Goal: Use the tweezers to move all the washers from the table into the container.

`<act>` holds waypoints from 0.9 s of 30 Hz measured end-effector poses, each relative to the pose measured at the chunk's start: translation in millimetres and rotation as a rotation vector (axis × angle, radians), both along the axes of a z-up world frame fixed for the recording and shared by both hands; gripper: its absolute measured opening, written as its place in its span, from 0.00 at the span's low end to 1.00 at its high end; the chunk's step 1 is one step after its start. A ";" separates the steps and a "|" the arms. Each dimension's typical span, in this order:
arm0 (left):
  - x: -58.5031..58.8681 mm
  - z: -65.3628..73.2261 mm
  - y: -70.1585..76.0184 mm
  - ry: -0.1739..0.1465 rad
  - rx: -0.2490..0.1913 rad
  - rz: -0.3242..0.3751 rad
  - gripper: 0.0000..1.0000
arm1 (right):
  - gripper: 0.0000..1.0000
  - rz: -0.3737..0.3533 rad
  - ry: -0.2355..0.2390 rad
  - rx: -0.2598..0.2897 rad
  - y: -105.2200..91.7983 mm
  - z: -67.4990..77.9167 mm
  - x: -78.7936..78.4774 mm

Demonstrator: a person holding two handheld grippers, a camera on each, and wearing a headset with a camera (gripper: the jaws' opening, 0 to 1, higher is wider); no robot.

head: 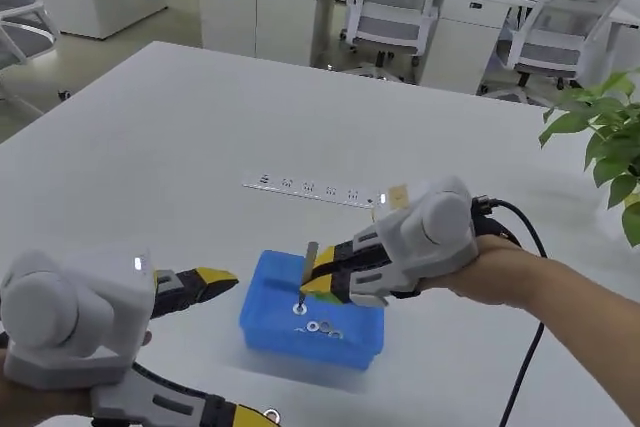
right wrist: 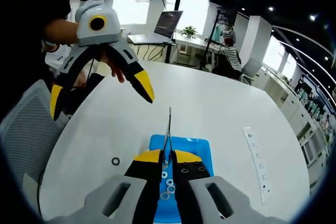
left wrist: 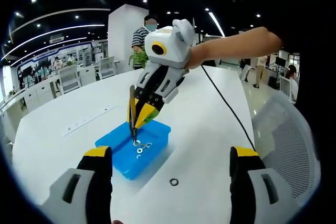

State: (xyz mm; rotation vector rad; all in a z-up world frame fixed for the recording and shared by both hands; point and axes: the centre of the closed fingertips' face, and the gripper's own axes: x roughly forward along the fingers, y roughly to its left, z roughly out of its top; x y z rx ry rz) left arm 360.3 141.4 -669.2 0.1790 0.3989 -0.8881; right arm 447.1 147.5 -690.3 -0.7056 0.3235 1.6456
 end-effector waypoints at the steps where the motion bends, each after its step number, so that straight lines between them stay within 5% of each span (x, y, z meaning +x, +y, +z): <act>1: -0.1 0.6 -0.4 -0.001 -0.001 0.000 0.98 | 0.08 -0.003 0.000 0.000 0.1 -1.1 1.6; 27: 14.9 -2.9 -1.2 0.006 -0.009 -0.004 0.81 | 0.09 -0.012 0.032 -0.062 -12.9 -45.2 13.3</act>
